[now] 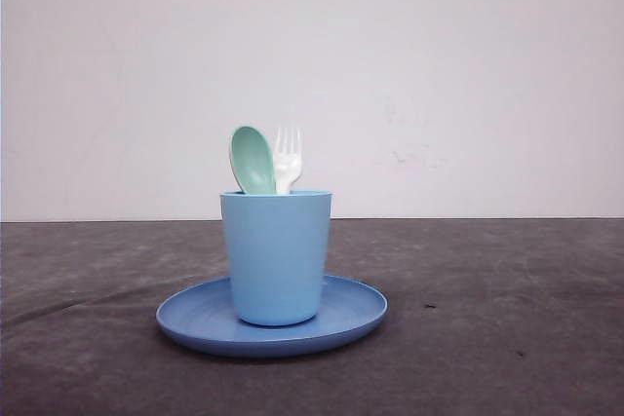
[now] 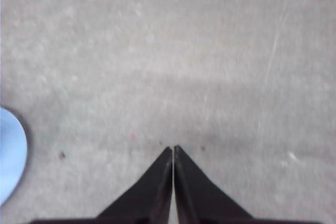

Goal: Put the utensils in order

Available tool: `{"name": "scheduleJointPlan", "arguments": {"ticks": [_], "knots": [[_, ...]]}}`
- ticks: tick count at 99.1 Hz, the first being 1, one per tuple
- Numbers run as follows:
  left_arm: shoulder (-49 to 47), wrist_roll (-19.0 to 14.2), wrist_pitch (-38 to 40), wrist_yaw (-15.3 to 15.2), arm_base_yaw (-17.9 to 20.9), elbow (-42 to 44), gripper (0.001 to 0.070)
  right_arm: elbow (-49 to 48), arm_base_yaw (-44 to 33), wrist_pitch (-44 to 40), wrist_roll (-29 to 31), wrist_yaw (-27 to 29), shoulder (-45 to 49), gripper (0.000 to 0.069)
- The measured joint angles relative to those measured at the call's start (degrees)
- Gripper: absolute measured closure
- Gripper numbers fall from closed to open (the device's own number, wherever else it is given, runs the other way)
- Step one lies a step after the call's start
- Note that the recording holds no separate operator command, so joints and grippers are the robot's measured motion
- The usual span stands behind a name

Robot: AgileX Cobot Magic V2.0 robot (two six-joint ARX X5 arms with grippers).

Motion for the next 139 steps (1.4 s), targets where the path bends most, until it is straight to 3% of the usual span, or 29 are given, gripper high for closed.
{"name": "scheduleJointPlan", "arguments": {"ticks": [12, 34, 52, 139], "knots": [[-9.57, 0.02, 1.70, -2.54, 0.00, -7.54, 0.0697, 0.00, 0.00, 2.05, 0.00, 0.00, 0.00, 0.0687], [-23.80, -0.70, 4.11, -3.52, 0.00, -19.17, 0.0697, 0.00, -0.02, 5.90, 0.00, 0.00, 0.00, 0.0687], [-23.63, -1.07, 10.08, -3.98, 0.00, -23.54, 0.0697, 0.00, -0.02, 9.05, 0.00, 0.00, 0.02, 0.0687], [-23.67, -1.09, 10.03, -4.09, 0.00, -23.56, 0.0697, 0.00, -0.02, 17.38, -0.04, 0.24, 0.00, 0.0687]]}}
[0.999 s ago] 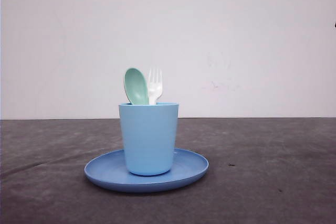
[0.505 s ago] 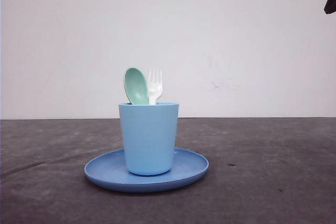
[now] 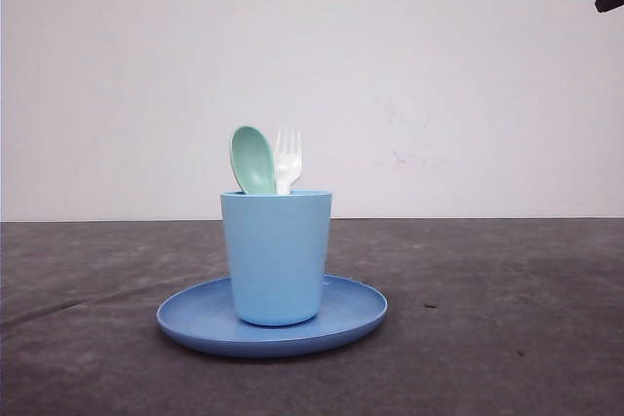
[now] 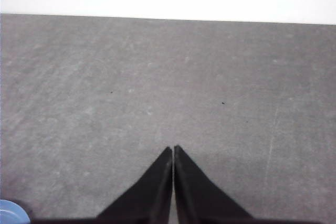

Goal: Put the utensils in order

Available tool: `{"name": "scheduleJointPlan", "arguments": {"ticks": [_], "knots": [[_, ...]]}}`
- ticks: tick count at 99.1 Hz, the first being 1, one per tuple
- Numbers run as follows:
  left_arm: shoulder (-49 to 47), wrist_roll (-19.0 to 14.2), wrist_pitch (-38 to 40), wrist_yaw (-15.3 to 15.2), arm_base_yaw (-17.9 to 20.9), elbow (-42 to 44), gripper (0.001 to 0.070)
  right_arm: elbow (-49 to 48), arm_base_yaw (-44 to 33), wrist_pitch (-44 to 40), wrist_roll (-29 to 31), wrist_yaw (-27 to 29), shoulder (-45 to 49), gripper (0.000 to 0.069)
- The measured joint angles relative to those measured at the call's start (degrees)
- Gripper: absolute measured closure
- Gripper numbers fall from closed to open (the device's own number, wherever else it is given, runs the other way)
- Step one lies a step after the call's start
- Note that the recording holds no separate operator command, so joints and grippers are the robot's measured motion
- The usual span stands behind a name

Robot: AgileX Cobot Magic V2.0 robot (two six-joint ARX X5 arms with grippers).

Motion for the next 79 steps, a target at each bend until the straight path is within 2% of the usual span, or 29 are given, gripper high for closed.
{"name": "scheduleJointPlan", "arguments": {"ticks": [20, 56, 79], "knots": [[0.00, 0.00, -0.02, 0.00, 0.00, 0.00, 0.0697, -4.85, -3.13, 0.63, -1.57, 1.01, -7.61, 0.0687], [0.00, 0.00, 0.00, 0.00, 0.00, 0.00, 0.0697, -31.85, -6.51, 5.62, -2.05, 0.83, -33.73, 0.0687], [0.02, 0.00, 0.00, 0.00, 0.00, 0.00, 0.0697, -42.86, -6.47, 8.13, -2.12, -0.07, -45.62, 0.0687]]}}
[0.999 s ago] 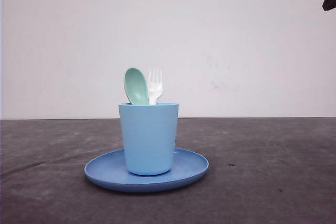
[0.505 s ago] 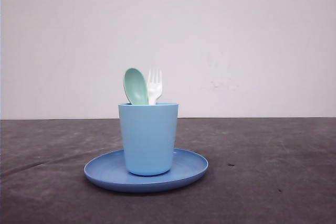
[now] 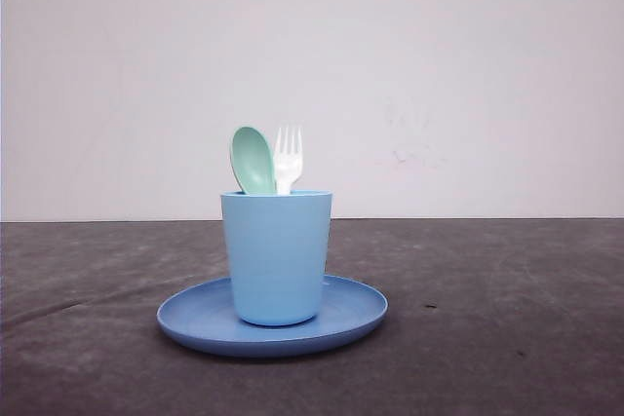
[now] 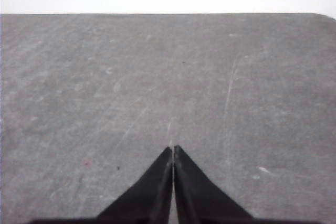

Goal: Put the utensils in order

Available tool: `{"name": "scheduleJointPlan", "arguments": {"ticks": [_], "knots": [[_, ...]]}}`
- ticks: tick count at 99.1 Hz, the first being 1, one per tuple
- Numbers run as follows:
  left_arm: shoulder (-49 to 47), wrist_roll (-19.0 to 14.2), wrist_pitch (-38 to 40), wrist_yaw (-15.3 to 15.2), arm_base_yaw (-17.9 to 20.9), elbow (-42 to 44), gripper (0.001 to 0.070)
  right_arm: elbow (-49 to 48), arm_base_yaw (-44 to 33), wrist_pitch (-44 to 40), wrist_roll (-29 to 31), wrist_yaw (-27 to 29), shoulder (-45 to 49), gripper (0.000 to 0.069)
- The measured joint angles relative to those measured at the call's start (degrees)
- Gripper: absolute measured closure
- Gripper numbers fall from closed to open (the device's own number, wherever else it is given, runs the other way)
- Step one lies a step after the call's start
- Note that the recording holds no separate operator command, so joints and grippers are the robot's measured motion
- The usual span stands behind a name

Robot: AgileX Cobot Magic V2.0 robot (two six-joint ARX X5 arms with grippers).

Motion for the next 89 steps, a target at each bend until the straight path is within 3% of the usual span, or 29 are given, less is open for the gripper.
{"name": "scheduleJointPlan", "arguments": {"ticks": [16, 89], "knots": [[0.00, 0.00, 0.00, 0.00, 0.00, 0.00, 0.0697, -2.54, 0.00, 1.09, 0.37, -0.22, -3.58, 0.0687], [-0.02, 0.00, -0.02, 0.00, 0.00, 0.00, 0.0697, -2.54, 0.00, 1.25, 0.48, -0.17, -3.56, 0.0687]]}}
